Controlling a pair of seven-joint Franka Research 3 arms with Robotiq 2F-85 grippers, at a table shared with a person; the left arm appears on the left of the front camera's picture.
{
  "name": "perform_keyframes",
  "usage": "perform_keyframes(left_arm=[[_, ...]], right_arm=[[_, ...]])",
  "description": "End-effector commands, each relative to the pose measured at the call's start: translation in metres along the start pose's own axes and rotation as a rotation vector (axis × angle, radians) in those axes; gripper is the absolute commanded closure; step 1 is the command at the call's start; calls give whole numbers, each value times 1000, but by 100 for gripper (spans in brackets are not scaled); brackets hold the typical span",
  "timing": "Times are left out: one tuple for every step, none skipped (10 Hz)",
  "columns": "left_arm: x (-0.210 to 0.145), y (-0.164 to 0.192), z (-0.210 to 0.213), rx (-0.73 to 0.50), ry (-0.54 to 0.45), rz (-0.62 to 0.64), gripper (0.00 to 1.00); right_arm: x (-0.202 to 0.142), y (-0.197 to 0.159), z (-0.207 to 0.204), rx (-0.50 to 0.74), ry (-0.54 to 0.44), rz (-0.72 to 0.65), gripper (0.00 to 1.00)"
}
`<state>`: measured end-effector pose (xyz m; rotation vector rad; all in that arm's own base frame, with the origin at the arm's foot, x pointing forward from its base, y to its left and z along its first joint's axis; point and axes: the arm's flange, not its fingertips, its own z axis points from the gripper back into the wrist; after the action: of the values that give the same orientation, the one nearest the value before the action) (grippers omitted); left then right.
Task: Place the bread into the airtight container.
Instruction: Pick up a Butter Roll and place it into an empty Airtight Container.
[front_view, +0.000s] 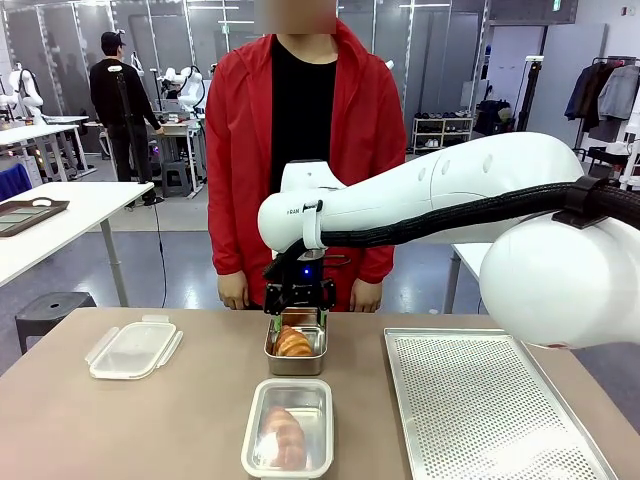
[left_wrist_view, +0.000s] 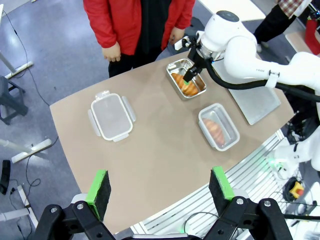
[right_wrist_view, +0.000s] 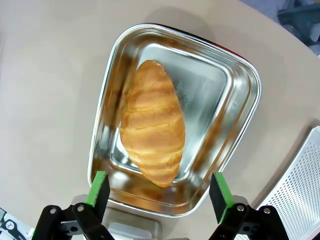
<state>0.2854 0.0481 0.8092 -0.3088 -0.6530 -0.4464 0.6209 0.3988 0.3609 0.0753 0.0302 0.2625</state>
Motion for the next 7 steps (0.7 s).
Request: perform_keyframes(left_arm=[[-1,-1,1,-1,4,-18,0],[-1,-1,1,-1,4,-18,0],[-1,-1,1,-1,4,-18,0],[-1,-1,1,-1,4,-18,0],[-1,-1,1,-1,4,-18,0],[-1,-1,1,-1,4,-18,0],[-1,-1,1,-1,4,-18,0]], right_arm=[[0,2,2,-4,2,-5,0],[0,2,2,-4,2,-5,0],[0,2,2,-4,2,-5,0],[0,2,2,-4,2,-5,0],[0,2,2,-4,2,-5,0],[0,2,2,-4,2,-5,0],[0,2,2,-4,2,-5,0]])
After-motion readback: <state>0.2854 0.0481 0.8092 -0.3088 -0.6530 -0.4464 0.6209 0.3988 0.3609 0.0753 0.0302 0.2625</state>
